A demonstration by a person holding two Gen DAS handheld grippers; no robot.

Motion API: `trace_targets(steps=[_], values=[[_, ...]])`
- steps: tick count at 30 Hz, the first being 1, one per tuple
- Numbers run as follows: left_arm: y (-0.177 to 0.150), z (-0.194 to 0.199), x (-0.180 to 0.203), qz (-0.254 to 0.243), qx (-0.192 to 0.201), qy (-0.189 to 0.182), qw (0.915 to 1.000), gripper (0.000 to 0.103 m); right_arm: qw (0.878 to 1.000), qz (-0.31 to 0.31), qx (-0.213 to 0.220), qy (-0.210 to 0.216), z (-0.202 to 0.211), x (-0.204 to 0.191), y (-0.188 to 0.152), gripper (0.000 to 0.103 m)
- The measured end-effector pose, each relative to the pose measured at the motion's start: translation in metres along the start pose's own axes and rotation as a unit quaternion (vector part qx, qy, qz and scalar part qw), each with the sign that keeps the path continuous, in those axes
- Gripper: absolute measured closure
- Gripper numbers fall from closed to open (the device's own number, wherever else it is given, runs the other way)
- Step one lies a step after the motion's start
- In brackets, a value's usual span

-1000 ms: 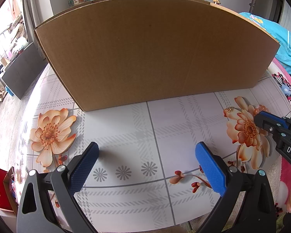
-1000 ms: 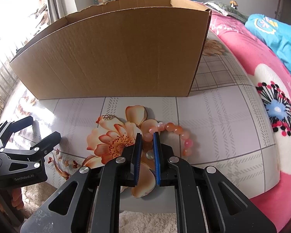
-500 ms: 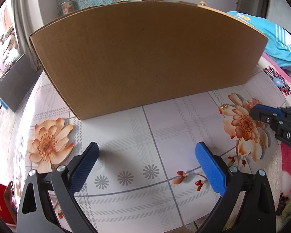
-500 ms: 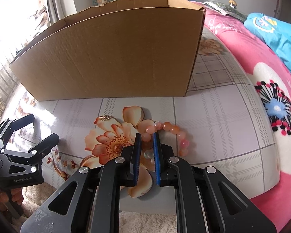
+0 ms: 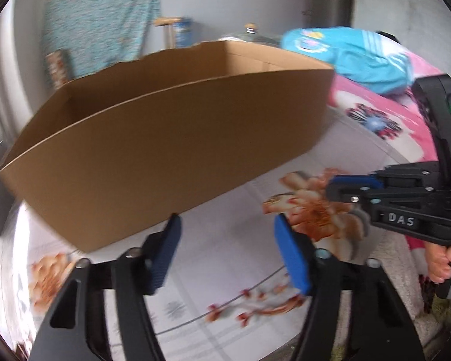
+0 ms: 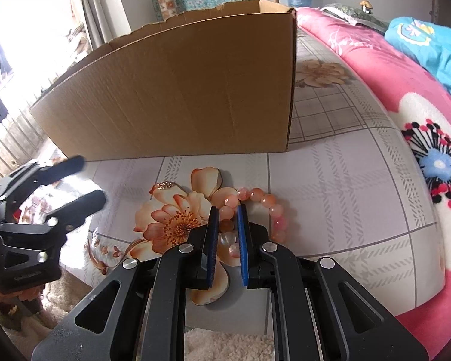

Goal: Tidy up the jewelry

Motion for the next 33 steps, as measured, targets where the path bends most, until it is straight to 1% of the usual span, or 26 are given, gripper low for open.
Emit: trace_targets(steps=[1, 2, 4, 5, 6, 10, 15, 21, 24, 25, 26, 30, 33], values=[[0.001, -0.004, 0.005, -0.010, -0.009, -0.011, 0.9999, 0.056, 1.000, -0.002, 0.003, 0.004, 0.000, 0.002, -0.002, 0.092], [-0.001, -0.008, 0.012, -0.017, -0.014, -0.016, 0.9996, 0.059, 1.000, -0.005, 0.006, 0.009, 0.000, 0.004, -0.003, 0.092], [0.000, -0.015, 0.017, -0.029, -0.028, -0.025, 0.9988, 0.074, 1.000, -0.011, 0.013, 0.018, 0.002, 0.011, -0.007, 0.092], [0.003, -0.020, 0.021, -0.033, -0.035, -0.028, 0.9984, 0.076, 1.000, -0.013, 0.015, 0.021, 0.003, 0.012, -0.009, 0.092], [0.006, -0.025, 0.023, -0.037, -0.042, -0.032, 0.9979, 0.082, 0.999, -0.013, 0.018, 0.023, 0.004, 0.012, -0.010, 0.092], [0.012, -0.035, 0.032, -0.051, -0.060, -0.037, 0.9963, 0.091, 0.999, -0.016, 0.025, 0.031, 0.008, 0.016, -0.013, 0.092], [0.016, -0.050, 0.042, -0.064, -0.071, -0.039, 0.9946, 0.094, 0.999, -0.021, 0.029, 0.040, 0.010, 0.023, -0.014, 0.092], [0.018, -0.051, 0.047, -0.099, -0.078, -0.039, 0.9912, 0.094, 0.998, -0.025, 0.032, 0.044, 0.011, 0.028, -0.015, 0.092], [0.019, -0.054, 0.053, -0.107, -0.077, -0.039, 0.9906, 0.095, 0.998, -0.026, 0.032, 0.044, 0.010, 0.030, -0.015, 0.092], [0.019, -0.054, 0.053, -0.108, -0.076, -0.041, 0.9903, 0.101, 0.998, -0.025, 0.033, 0.044, 0.010, 0.030, -0.015, 0.092], [0.018, -0.053, 0.054, -0.111, -0.075, -0.040, 0.9902, 0.102, 0.998, -0.025, 0.033, 0.044, 0.011, 0.029, -0.015, 0.092], [0.017, -0.052, 0.058, -0.116, -0.073, -0.044, 0.9897, 0.103, 0.998, -0.025, 0.032, 0.045, 0.010, 0.029, -0.015, 0.092], [0.019, -0.044, 0.055, -0.104, -0.070, -0.056, 0.9905, 0.103, 0.998, -0.025, 0.032, 0.044, 0.011, 0.030, -0.015, 0.092]])
Point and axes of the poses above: each gripper's, at about its wrist camera, not at the fingertips, and z roughly against the way its jaws point, x to its right, y to its top, the point moved 2 cm from there along -z, roughly the way its jaws point, and after that the axes turned 12 degrees about z, right-handed, at the moved point
